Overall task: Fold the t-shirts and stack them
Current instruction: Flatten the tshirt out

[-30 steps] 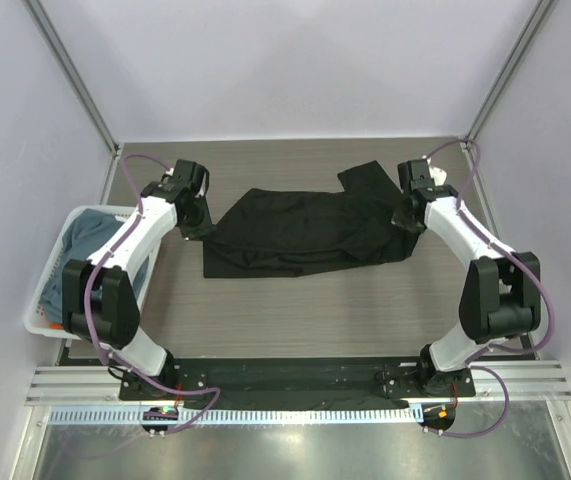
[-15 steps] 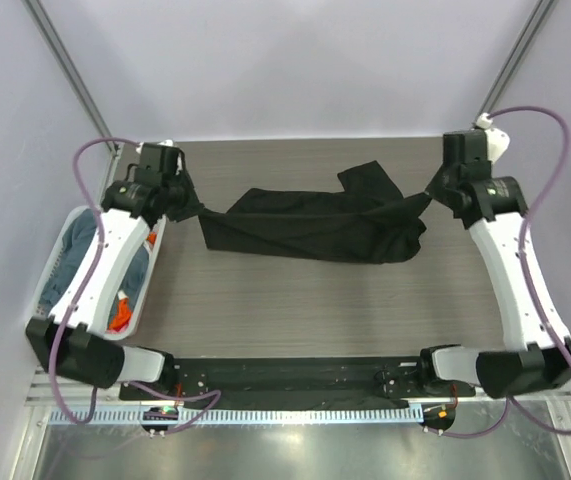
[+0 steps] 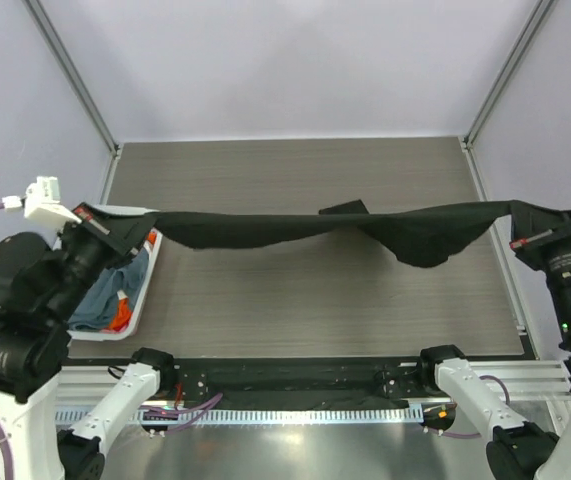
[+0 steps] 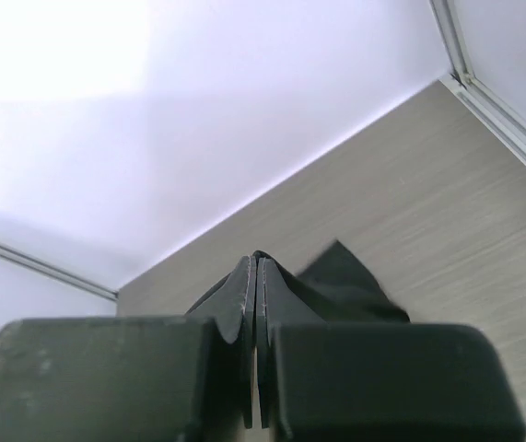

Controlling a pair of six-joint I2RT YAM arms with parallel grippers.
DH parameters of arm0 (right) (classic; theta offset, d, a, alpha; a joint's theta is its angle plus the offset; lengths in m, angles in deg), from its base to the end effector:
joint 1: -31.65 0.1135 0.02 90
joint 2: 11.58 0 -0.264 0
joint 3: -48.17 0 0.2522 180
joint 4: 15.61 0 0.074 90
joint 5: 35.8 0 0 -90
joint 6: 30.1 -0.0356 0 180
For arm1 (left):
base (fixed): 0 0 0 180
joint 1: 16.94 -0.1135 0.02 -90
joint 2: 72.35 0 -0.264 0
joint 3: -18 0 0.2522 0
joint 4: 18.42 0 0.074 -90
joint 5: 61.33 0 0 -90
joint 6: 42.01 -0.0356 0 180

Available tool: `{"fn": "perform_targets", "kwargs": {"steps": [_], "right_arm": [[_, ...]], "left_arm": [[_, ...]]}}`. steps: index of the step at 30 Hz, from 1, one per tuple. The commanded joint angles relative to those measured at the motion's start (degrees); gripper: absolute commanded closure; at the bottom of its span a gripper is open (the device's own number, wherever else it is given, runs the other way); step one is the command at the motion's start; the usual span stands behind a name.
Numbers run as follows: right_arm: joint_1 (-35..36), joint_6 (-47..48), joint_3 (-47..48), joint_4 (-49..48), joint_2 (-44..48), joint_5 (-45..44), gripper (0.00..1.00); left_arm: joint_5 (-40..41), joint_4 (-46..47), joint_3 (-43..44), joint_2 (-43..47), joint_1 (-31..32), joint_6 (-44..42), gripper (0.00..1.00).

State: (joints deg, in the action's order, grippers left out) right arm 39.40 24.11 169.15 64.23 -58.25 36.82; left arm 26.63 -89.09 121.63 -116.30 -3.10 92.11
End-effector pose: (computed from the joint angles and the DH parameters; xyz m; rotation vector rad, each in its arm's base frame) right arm 0.0158 -0.0086 0.5379 0.6245 1.5520 0.3227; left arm 0.0626 -0.0167 0.4935 -0.4511 1.7698 -0.7580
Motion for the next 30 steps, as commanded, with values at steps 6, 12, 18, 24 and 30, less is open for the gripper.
{"fn": "perform_targets", "kwargs": {"steps": [6, 12, 18, 24, 30], "right_arm": [[-0.19, 2.38, -5.16, -5.41, -6.49, 1.3, 0.99], [-0.19, 7.04, -8.43, -22.97, -20.1, -0.53, 0.99], [-0.45, 15.92, 9.07, -33.74, -42.42, -2.05, 0.99], [-0.98, 22.25, 35.22, -33.21, -53.17, 2.53, 0.99], [-0.98, 24.01, 24.31, -33.39, -43.16, 2.02, 0.99]], "left_arm": [[0.54, 3.62, -2.4, -7.81, -0.14, -0.34, 1.0], [8.97, 16.46, -3.74, -24.49, -0.49, -3.42, 1.0], [7.06, 17.8, 20.39, -48.85, -1.81, -5.62, 1.0], [2.31, 17.25, 44.42, -55.21, -2.24, -3.95, 1.0], [1.6, 22.97, 28.41, -44.32, -2.24, -5.62, 1.0]]}}
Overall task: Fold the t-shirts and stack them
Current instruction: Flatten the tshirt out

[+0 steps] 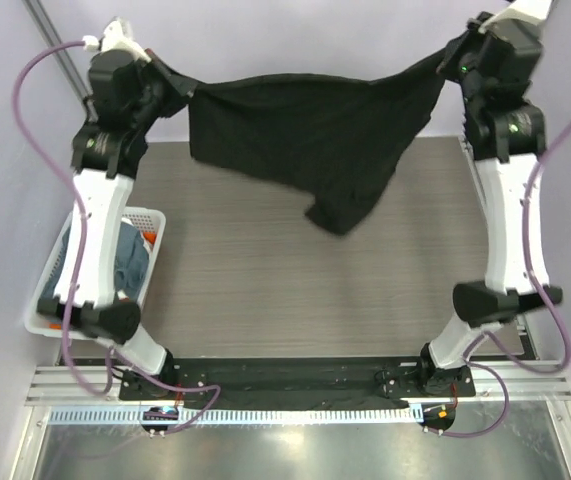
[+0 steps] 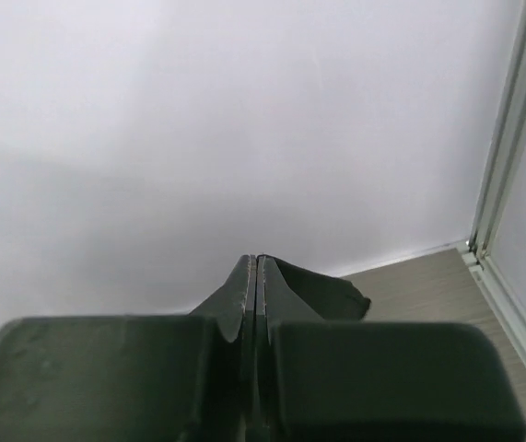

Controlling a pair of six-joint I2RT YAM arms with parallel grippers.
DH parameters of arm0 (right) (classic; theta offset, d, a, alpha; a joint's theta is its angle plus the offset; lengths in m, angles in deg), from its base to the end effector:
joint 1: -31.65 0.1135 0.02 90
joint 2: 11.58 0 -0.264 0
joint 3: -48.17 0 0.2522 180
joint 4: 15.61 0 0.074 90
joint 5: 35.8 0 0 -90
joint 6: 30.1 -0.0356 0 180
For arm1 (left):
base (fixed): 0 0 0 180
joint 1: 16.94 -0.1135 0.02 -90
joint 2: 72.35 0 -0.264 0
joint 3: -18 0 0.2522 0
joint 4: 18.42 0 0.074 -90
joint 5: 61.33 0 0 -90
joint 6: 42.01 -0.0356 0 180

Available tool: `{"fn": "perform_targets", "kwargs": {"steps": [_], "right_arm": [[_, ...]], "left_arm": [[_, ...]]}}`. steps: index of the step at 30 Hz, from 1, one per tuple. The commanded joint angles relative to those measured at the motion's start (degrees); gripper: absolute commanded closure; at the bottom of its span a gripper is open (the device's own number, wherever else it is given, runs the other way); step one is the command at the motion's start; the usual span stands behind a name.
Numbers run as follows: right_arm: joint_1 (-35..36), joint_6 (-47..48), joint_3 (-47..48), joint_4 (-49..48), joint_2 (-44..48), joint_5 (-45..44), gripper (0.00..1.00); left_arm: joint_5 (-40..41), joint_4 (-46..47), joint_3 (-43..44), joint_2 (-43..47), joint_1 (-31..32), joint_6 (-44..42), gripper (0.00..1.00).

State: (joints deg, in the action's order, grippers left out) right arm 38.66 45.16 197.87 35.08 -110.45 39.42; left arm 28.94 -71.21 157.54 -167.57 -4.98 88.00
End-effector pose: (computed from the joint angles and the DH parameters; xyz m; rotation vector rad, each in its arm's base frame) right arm 0.3271 0.0311 0.5701 0.3068 1.5390 0.0961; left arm 0.3257 -0.0688 0.5365 -0.4311 1.7112 -0.6628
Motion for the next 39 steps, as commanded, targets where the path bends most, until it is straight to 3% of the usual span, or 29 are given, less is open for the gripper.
{"fn": "perform_targets", "kwargs": {"steps": [1, 6, 11, 12, 17, 20, 24, 39], "right_arm": [[-0.24, 3.05, -7.24, -4.23, 12.79, -1.29, 0.99], [-0.32, 0.25, -28.5, -2.57, 23.79, -5.87, 0.99], [-0.24, -9.42, -50.12, 1.04, 36.52, -4.47, 0.99], [-0.24, -10.56, -58.6, 1.3, 38.12, -3.85, 0.99], [-0.24, -20.12, -83.41, 3.15, 47.44, -5.51, 0.99], [-0.24, -25.4, -91.26, 5.69, 52.01, -6.75, 0.99], [-0.32, -29.02, -95.24, 7.37, 55.1, -6.4, 0.99], [-0.24, -29.82, -93.4, 8.78, 51.85, -4.46, 0.99]], "left_arm": [[-0.71, 5.88, -10.69, 11.07, -0.37, -1.77, 1.0], [1.13, 9.32, -29.6, 21.2, -0.37, -1.95, 1.0], [0.17, 9.93, -51.74, 30.34, -0.37, -1.69, 1.0], [-0.01, 10.28, -54.73, 33.14, -0.37, -1.43, 1.0], [-4.13, 10.29, -73.87, 37.91, -0.37, 2.16, 1.0], [-6.16, 11.34, -80.67, 38.97, -0.37, 3.58, 1.0], [-7.57, 12.22, -88.14, 38.36, -0.37, 6.3, 1.0], [-3.0, 7.56, -89.31, 36.86, -0.37, 7.98, 1.0]]}}
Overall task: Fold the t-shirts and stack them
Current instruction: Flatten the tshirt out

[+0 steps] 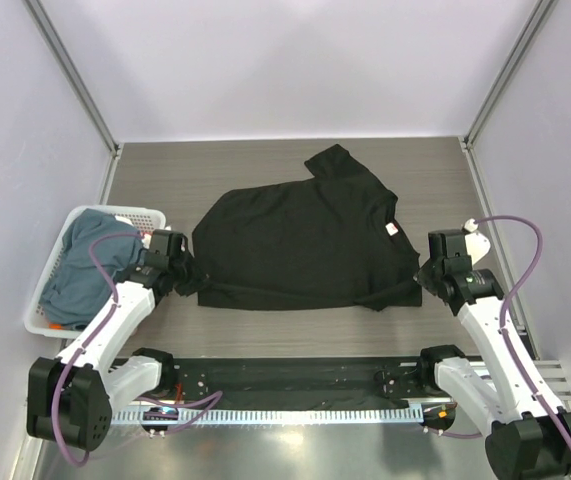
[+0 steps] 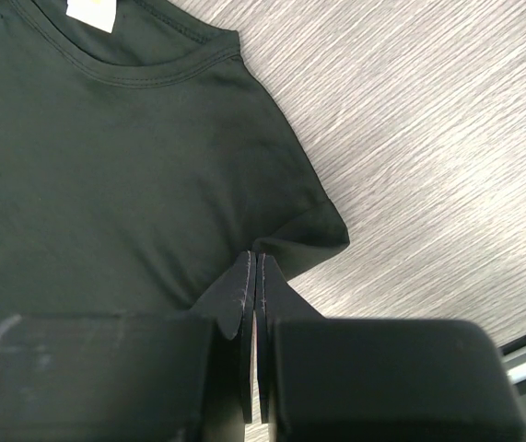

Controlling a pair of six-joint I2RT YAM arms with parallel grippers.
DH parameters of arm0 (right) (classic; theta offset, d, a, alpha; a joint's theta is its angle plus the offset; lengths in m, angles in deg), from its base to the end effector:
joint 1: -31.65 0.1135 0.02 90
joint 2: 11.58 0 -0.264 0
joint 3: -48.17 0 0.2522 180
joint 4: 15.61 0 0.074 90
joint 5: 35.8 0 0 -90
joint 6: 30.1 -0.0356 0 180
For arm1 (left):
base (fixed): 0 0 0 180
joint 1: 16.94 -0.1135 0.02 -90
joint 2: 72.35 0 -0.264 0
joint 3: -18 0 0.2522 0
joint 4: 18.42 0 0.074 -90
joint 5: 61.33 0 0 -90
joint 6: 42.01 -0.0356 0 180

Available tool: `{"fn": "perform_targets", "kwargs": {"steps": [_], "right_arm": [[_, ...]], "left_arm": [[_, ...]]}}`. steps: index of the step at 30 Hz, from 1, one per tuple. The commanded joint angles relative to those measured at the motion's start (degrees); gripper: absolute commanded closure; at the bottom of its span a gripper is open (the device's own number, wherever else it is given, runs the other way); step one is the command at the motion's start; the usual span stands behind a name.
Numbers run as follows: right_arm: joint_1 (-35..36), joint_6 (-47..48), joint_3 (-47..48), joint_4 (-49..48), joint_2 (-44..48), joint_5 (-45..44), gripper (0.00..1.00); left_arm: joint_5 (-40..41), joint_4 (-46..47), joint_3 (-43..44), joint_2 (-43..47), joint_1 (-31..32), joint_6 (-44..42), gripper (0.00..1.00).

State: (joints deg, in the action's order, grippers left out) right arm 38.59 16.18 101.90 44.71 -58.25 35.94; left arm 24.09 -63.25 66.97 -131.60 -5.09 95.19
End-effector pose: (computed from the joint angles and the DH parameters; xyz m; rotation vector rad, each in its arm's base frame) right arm 0.1538 0.0075 0.2501 0.8905 2.2671 -0.0078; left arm 0.1910 -0.0430 0.2056 -0.7601 2.4933 -0.4943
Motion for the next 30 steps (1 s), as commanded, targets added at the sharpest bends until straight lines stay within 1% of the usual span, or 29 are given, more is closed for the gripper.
{"fn": "perform_targets", "kwargs": {"steps": [1, 4, 6, 7, 8, 9, 10, 11, 12, 13, 15, 16, 18, 19, 21, 22, 26, 27, 28, 30], "right_arm": [[-0.17, -0.66, 3.01, -1.04, -0.52, -1.07, 0.99], [-0.26, -0.31, 3.98, -1.04, 0.0, -1.16, 0.99], [-0.17, 0.22, 4.77, -0.95, 0.79, -1.42, 0.99], [-0.17, 0.48, 7.12, -1.12, 0.54, -2.99, 0.99], [-0.26, 1.53, 9.06, -1.39, -0.25, -3.62, 0.99], [-0.17, 2.23, 11.25, -1.83, -2.52, -3.8, 0.99], [-0.17, 3.02, 16.23, -2.44, -3.5, -3.02, 0.99], [-0.26, 3.9, 18.89, -2.97, -4.55, -2.83, 0.99], [-0.17, 4.35, 21.53, -3.06, -5.26, -2.83, 0.99], [-0.17, 4.87, 26.6, -2.71, -6.4, -3.44, 0.99], [-0.17, 6.88, 31.64, -1.66, -7.11, -4.32, 0.99], [-0.17, 7.86, 36.54, -0.44, -7.37, -4.67, 0.99], [-0.26, 9.44, 41.48, 1.5, -7.29, -4.68, 0.99], [-0.17, 10.84, 46.29, 3.51, -7.12, -4.68, 0.99], [-0.17, 11.56, 50.54, 5.28, -5.63, -4.33, 0.99], [-0.17, 11.73, 54.3, 6.86, -4.92, -3.89, 0.99], [-0.17, 10.51, 60.31, 8.54, 0.78, -0.82, 0.99], [-0.17, 10.15, 61.1, 8.45, 3.67, -0.11, 0.99], [-0.17, 9.89, 62.41, 8.71, 4.74, 0.24, 0.99], [-0.17, 9.19, 64.0, 9.5, 6.76, 0.51, 0.99]], "left_arm": [[1.85, -0.74, 1.45, 0.54, -0.26, 0.88, 1.0], [1.5, -1.53, 1.98, 0.71, -0.17, 1.23, 1.0], [3.25, -2.5, 2.76, 2.02, -0.17, 0.79, 1.0], [4.22, -3.46, 3.9, 2.2, -0.17, 0.53, 1.0], [7.71, -4.17, 7.22, 2.2, -0.17, -0.35, 1.0], [8.61, -4.96, 9.95, 1.59, -0.17, -0.79, 1.0], [9.06, -6.53, 12.76, 0.8, -0.17, -1.14, 1.0], [9.15, -7.42, 19.23, 0.01, -0.17, -2.19, 1.0], [9.32, -8.56, 22.6, -0.69, -0.17, -2.72, 1.0], [9.76, -11.35, 25.68, -1.92, -0.17, -3.34, 1.0], [11.95, -14.18, 32.71, -2.45, -0.17, -5.09, 1.0], [12.83, -16.54, 39.35, -2.11, -0.17, -5.62, 1.0], [14.24, -18.58, 45.1, -1.49, -0.17, -6.5, 1.0], [14.42, -20.68, 50.79, -0.71, -0.17, -6.77, 1.0], [14.25, -22.53, 55.39, 0.61, -0.17, -6.25, 1.0], [13.03, -23.94, 58.46, 1.58, -0.17, -5.63, 1.0], [8.63, -24.3, 59.72, 8.77, -0.17, -2.92, 1.0], [7.84, -24.74, 59.72, 9.66, -0.17, -2.21, 1.0], [5.83, -25.26, 59.81, 10.28, -0.17, -1.59, 1.0], [4.84, -26.67, 61.56, 10.99, -0.17, -0.53, 1.0]]}}
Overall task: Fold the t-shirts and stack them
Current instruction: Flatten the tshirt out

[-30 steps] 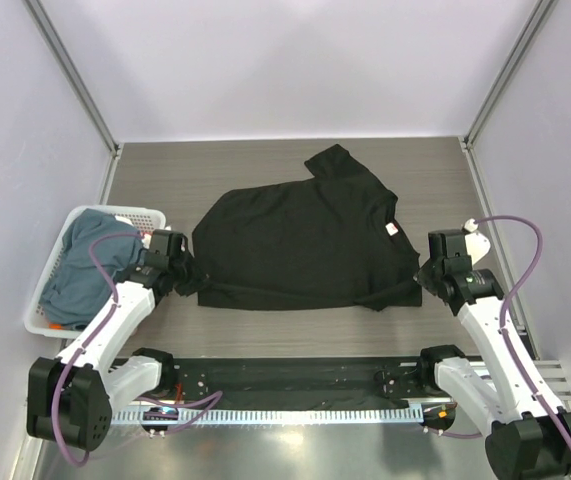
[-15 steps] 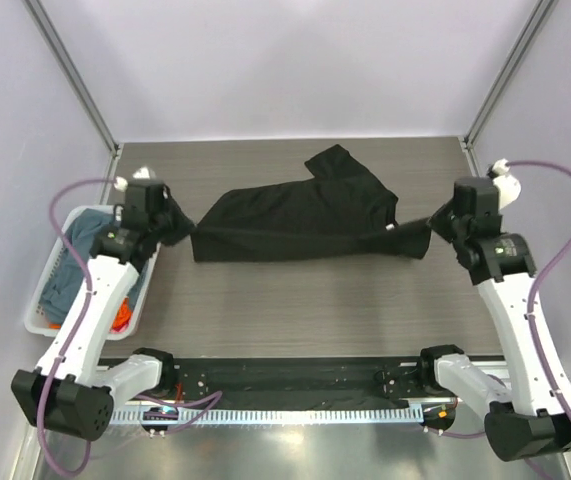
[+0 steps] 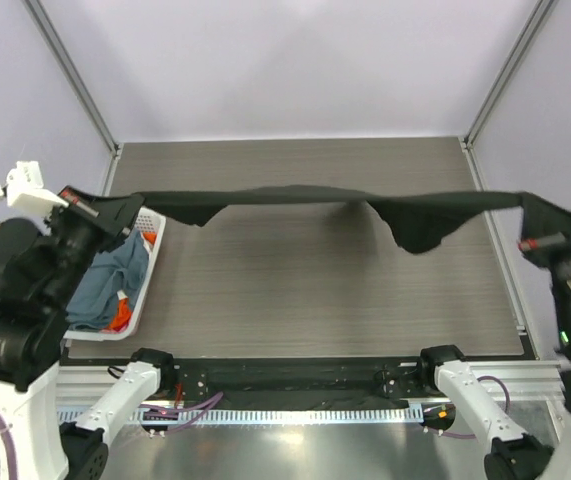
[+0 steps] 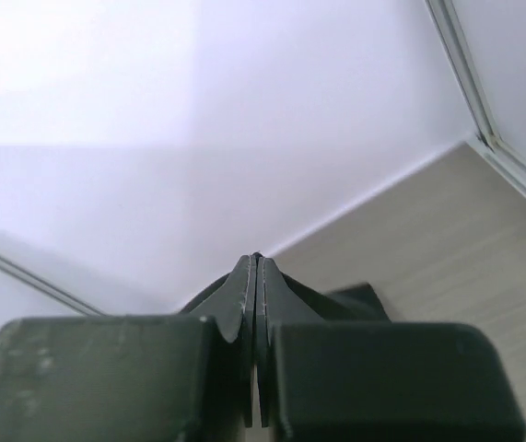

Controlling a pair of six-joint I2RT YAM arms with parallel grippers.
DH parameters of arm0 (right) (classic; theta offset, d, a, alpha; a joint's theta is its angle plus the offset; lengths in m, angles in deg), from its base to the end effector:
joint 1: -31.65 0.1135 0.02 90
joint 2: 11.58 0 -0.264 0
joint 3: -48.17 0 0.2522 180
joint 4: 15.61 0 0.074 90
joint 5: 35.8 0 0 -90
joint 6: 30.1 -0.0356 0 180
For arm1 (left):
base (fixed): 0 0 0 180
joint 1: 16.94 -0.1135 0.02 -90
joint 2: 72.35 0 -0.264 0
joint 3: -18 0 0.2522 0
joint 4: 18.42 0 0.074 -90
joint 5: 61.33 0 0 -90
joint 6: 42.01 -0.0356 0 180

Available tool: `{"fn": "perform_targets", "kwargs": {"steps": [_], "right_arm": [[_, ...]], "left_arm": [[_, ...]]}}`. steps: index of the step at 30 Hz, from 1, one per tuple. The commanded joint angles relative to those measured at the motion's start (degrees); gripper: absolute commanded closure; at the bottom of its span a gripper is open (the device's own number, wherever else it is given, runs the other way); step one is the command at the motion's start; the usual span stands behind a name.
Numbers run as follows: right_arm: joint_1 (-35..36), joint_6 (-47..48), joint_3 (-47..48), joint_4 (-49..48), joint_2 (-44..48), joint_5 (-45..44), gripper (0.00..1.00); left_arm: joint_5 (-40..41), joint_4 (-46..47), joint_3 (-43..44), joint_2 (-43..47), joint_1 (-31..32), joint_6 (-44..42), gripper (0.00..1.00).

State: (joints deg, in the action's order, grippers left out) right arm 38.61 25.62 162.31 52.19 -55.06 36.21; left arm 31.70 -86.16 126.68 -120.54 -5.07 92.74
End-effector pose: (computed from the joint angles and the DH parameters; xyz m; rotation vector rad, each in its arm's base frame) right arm 0.0209 -0.0085 0.5385 0.6015 1.4097 0.3357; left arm 0.0756 -0.0140 0.5159 -0.5330 1.6625 -0.6885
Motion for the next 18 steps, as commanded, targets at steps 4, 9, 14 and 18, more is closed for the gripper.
{"fn": "perform_targets", "kwargs": {"steps": [4, 9, 14, 18], "right_arm": [[-0.19, 0.27, 6.23, 4.92, 3.5, 0.16, 0.99], [-0.19, 3.77, 5.53, 4.15, -0.45, 0.07, 0.99], [-0.19, 11.25, -0.96, -4.43, -9.58, -1.42, 0.99], [-0.28, 16.17, -8.69, -19.12, -15.81, -2.82, 0.99]], "left_arm": [[-5.4, -6.49, 4.14, 0.11, -0.19, 1.83, 1.0], [-3.47, -3.95, 1.77, -1.12, -0.19, 0.08, 1.0], [-0.75, 2.99, -4.1, -8.22, -0.19, -2.82, 1.0], [3.12, 12.72, -7.11, -16.57, -0.19, -4.58, 1.0]]}}
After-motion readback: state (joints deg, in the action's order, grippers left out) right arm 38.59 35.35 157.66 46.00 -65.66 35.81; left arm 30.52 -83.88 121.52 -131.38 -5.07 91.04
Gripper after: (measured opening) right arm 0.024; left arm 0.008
